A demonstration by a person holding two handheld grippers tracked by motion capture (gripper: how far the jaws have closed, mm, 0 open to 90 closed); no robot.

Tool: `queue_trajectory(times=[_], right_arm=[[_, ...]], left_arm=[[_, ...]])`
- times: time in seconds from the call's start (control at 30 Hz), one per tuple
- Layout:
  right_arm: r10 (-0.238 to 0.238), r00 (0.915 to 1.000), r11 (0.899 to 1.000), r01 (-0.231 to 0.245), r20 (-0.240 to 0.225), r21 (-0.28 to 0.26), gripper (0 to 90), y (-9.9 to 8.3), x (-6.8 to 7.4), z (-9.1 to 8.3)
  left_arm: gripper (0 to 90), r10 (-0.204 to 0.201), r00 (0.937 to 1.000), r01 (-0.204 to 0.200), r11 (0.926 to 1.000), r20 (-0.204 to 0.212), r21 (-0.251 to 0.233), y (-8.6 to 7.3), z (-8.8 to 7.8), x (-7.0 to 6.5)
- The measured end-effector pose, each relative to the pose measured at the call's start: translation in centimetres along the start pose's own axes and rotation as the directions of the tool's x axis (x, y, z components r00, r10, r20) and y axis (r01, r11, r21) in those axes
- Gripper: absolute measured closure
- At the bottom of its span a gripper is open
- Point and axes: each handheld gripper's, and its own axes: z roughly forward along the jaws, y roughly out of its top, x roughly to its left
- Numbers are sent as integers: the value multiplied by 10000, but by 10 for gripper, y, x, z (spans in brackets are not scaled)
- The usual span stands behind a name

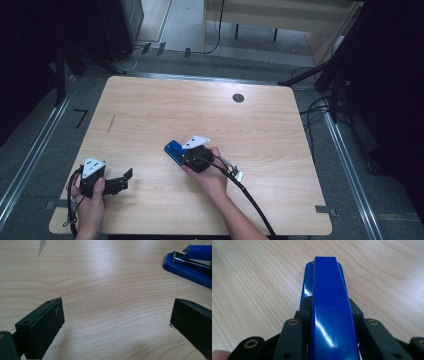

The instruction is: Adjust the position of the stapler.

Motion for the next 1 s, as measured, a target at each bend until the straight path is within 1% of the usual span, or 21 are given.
queue_trajectory(times=[0.2,0.33,0.37,0.47,0.6,0.7,0.73,0.83,0.9,0.93,0.97,1.0], right_arm=[[-70,10000,10000,71,-57,9,674,-8,0,-9],[-118,9998,9999,117,-177,-18,674,-16,0,-16],[-168,9997,9999,168,-200,-42,674,-18,0,-18],[-253,9993,9997,252,-274,-36,674,-21,0,-21],[-532,9969,9986,529,-572,-62,673,-31,0,-31],[-664,9957,9978,657,-640,-130,674,-37,2,-37],[-664,9957,9978,657,-640,-130,674,-37,2,-37],[-718,9941,9974,710,-809,-127,673,-44,4,-44],[-776,9932,9970,768,-863,-134,671,-45,4,-45],[-803,9923,9968,796,-944,-112,670,-47,5,-47],[-831,9923,9965,826,-913,-91,667,-47,5,-48],[-856,9936,9963,845,-743,-187,564,-49,6,-51]], left_arm=[[0,51,10000,-51,10000,-57,4,0,0,-1],[0,128,9998,-129,9999,-141,-101,-1,-1,-2],[0,175,9997,-178,9997,-169,-162,-1,-2,-2],[0,262,9995,-264,9996,-179,-140,-1,-2,-4],[0,414,9991,-415,9990,-100,-168,-2,-2,-7],[0,586,9982,-583,9981,121,-187,-2,-2,-10],[0,586,9982,-583,9981,121,-187,-2,-2,-10],[0,610,9973,-605,9981,401,-139,-2,-2,-15],[0,608,9971,-602,9981,469,-139,-1,-2,-17],[0,626,9964,-617,9980,573,-168,-1,-2,-19],[0,624,9956,-612,9980,703,-187,-1,-3,-21],[0,689,9941,-672,9975,839,-235,-1,-4,-27]])
